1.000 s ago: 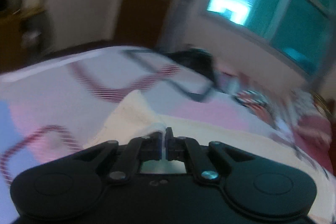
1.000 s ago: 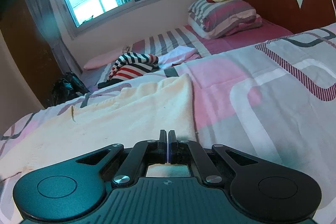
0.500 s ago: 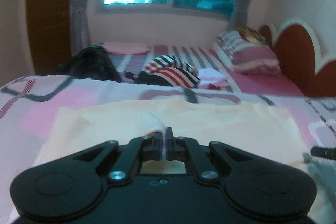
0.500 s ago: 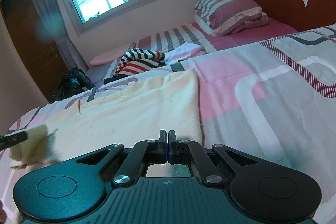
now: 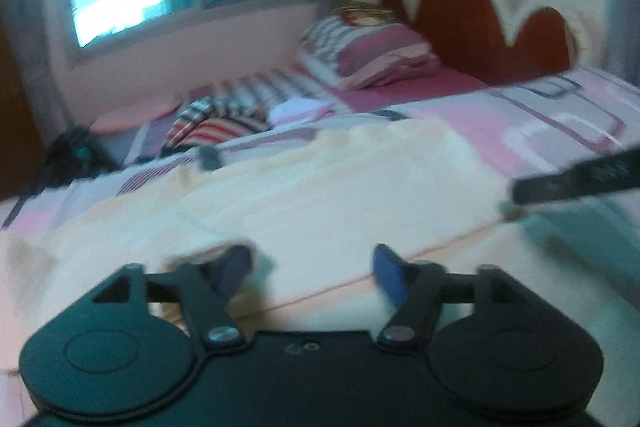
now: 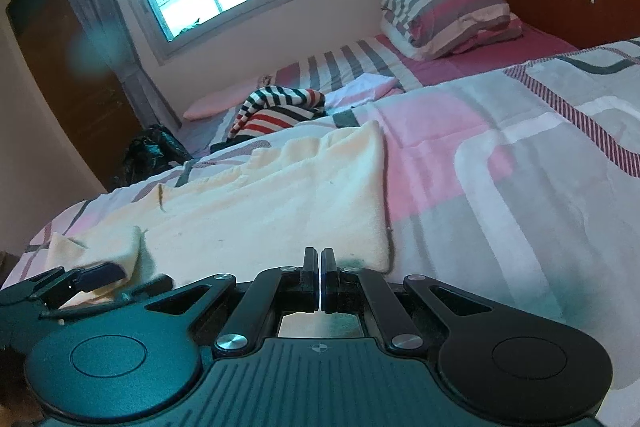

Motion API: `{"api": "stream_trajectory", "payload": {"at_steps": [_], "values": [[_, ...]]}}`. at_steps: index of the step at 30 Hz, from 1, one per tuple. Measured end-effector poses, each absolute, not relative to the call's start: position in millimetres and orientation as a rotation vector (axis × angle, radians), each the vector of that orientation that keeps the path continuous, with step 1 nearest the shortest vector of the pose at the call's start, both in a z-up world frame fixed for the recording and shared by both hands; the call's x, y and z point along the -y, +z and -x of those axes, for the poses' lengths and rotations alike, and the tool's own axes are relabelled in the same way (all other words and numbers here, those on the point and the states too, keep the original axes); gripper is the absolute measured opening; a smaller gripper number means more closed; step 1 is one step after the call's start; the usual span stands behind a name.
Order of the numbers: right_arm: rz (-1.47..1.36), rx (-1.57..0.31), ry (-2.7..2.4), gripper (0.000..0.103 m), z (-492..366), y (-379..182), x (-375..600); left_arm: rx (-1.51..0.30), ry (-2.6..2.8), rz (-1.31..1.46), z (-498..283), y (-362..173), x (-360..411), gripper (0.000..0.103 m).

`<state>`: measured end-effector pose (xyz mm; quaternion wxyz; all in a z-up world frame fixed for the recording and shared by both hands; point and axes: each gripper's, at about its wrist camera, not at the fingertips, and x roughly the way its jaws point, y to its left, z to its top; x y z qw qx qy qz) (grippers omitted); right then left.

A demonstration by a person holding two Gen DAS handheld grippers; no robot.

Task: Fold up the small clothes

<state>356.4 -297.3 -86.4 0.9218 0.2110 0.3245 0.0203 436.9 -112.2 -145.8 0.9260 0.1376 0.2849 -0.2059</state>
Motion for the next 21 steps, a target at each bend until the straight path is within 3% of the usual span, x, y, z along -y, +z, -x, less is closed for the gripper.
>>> {"api": "stream_trajectory", "payload": {"at_steps": [8, 16, 21], "values": [[-0.418, -0.669, 0.055, 0.0, -360, -81, 289, -0.575, -0.495, -0.215, -432, -147, 115, 0.067], [-0.403, -0.666, 0.094, 0.0, -359, -84, 273, -0.61, -0.187, -0.124, -417, -146, 44, 0.056], [-0.323, -0.679, 0.179, 0.0, -366, -90, 230, -0.619, -0.028, -0.09, -408, -136, -6, 0.056]]}}
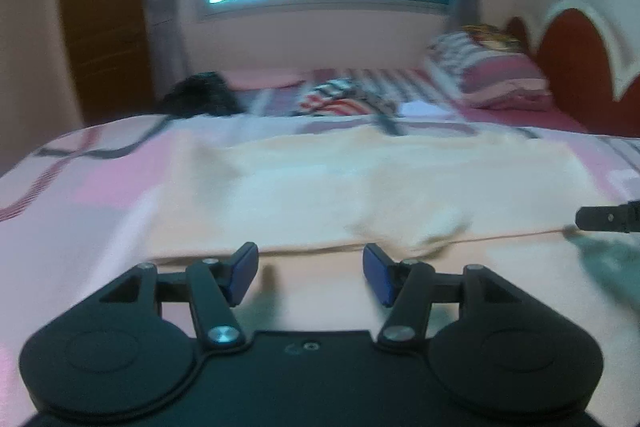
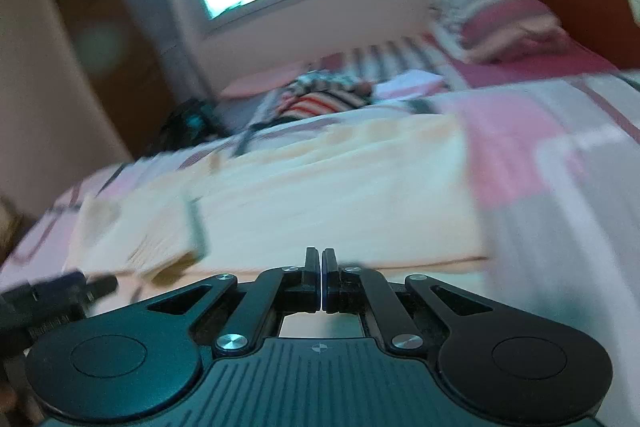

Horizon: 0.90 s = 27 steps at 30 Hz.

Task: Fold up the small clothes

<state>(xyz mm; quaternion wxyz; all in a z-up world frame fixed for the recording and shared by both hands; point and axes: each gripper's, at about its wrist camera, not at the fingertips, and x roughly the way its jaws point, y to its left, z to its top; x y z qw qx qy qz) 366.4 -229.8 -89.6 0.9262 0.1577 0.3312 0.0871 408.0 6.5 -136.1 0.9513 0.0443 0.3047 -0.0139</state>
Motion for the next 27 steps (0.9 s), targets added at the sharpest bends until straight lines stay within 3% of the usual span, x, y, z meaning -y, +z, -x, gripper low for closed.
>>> {"api": "stream_trajectory", "payload": {"at_steps": [1, 4, 8, 11, 19, 21, 22, 27], "values": [[-0.281, -0.688, 0.204, 0.005, -370, -90, 215, -0.63, -0.008, -0.09, -408, -136, -15, 0.056], [-0.158, -0.68, 0.257, 0.063, -373, -91, 176, -0.659, 0.043, -0.078, -406, -138, -38, 0.056], [0.043, -0.605, 0.335, 0.062, -367, -94, 130, -0.69, 0.074, -0.019, -401, -140, -62, 0.056], [0.147, -0.588, 0.374, 0.052, -367, -100, 110, -0.693, 0.081, 0.008, -398, -141, -72, 0.056], [0.242, -0.563, 0.402, 0.045, -385, -112, 81, -0.716, 0.099, 0.018, -408, -147, -78, 0.055], [0.247, -0.559, 0.405, 0.021, -387, -112, 80, -0.714, 0.094, 0.02, -409, -148, -78, 0.056], [0.234, -0.563, 0.401, 0.001, -390, -112, 80, -0.714, 0.094, 0.019, -410, -148, -77, 0.055], [-0.033, -0.579, 0.34, 0.0, -405, -95, 117, -0.697, 0.064, 0.006, -417, -147, -71, 0.056]]}}
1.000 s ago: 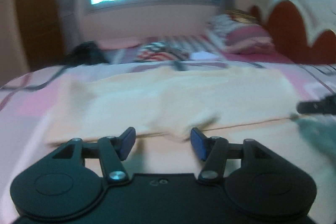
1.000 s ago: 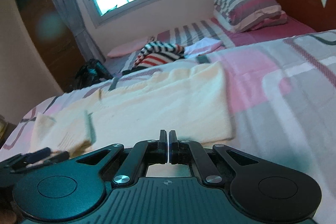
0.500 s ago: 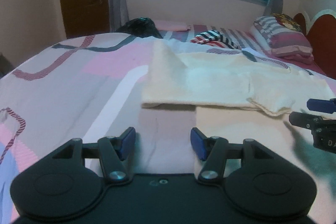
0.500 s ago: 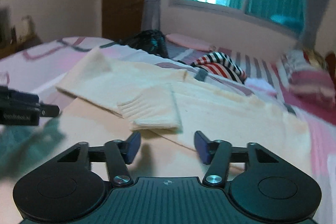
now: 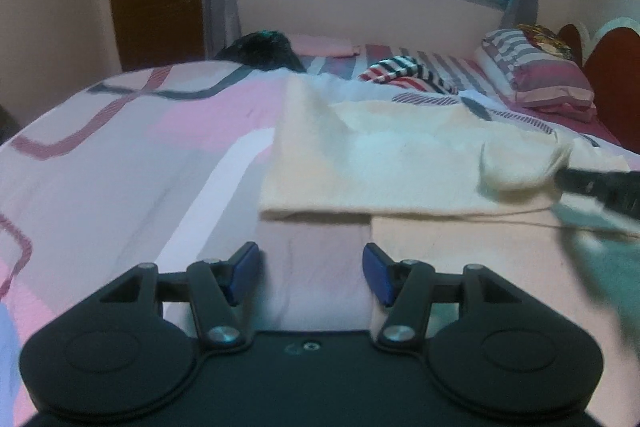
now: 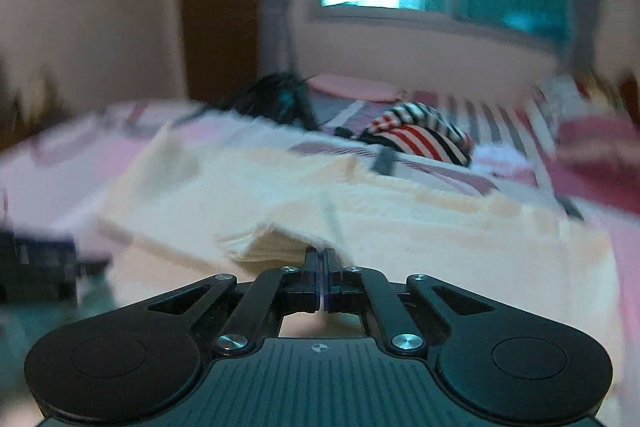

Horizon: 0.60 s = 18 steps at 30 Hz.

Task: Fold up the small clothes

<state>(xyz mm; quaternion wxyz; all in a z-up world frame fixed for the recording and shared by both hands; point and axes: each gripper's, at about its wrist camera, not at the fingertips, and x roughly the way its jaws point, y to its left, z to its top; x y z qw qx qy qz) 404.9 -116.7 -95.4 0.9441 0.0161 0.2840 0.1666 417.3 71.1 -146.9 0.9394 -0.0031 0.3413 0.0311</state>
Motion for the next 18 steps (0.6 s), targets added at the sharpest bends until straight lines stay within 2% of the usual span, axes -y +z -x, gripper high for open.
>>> {"api": "stream_trajectory", "payload": {"at_steps": [6, 13, 16, 18], "values": [[-0.299, -0.578, 0.206, 0.0, -414, -78, 185, -0.695, 0.048, -0.016, -427, -147, -67, 0.056], [-0.423, -0.635, 0.173, 0.0, -407, -88, 230, -0.692, 0.053, -0.021, -430, -147, -66, 0.056], [-0.407, -0.645, 0.208, 0.033, -406, -86, 221, -0.668, 0.08, 0.008, -425, -142, -70, 0.058], [-0.426, -0.65, 0.238, 0.033, -408, -88, 216, -0.639, 0.102, 0.031, -420, -139, -74, 0.058]]}}
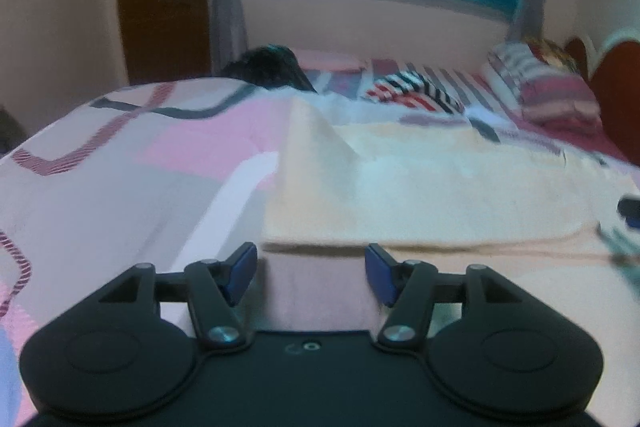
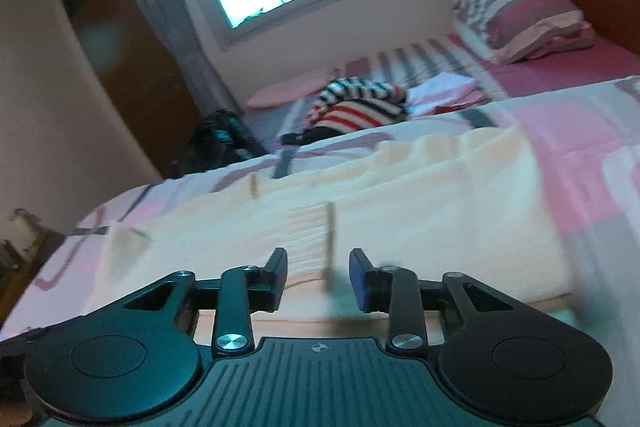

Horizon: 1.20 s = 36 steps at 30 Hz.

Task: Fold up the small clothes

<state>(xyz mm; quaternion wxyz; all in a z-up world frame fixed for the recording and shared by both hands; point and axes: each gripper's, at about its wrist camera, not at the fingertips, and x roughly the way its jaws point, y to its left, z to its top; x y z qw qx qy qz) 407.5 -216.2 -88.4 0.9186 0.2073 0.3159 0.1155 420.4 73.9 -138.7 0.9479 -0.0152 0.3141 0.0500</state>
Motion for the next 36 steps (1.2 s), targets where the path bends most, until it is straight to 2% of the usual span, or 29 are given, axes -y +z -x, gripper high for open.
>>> {"api": "stream_trajectory", "payload": {"at_steps": [4, 10, 11, 12, 13, 17, 23, 27, 29, 36], "values": [[-0.53, -0.716, 0.245, 0.033, -420, -102, 215, -0.614, 0.073, 0.052, -415, -134, -75, 0.064], [-0.608, -0.74, 0.232, 0.032, -438, -114, 213, -0.696, 0.035, -0.04, -427, -147, -60, 0.064], [-0.604, -0.736, 0.236, 0.023, -441, -113, 211, -0.705, 0.035, -0.043, -429, -149, -59, 0.064], [-0.597, -0.731, 0.242, 0.006, -441, -111, 209, -0.707, 0.035, -0.044, -430, -150, -59, 0.064], [-0.585, -0.734, 0.262, 0.004, -444, -110, 206, -0.706, 0.035, -0.046, -431, -150, -58, 0.064], [-0.486, -0.618, 0.277, 0.004, -433, -82, 199, -0.699, 0.027, -0.07, -437, -151, -55, 0.063], [-0.463, -0.466, 0.205, 0.004, -402, -42, 235, -0.686, 0.021, -0.095, -445, -151, -54, 0.058], [-0.464, -0.491, 0.152, 0.004, -396, -51, 254, -0.685, 0.014, -0.101, -444, -151, -52, 0.054], [-0.472, -0.503, 0.131, 0.004, -393, -55, 261, -0.684, 0.004, -0.102, -445, -151, -51, 0.046], [-0.48, -0.48, 0.102, 0.004, -379, -47, 273, -0.69, -0.016, -0.124, -448, -150, -48, 0.036]]}}
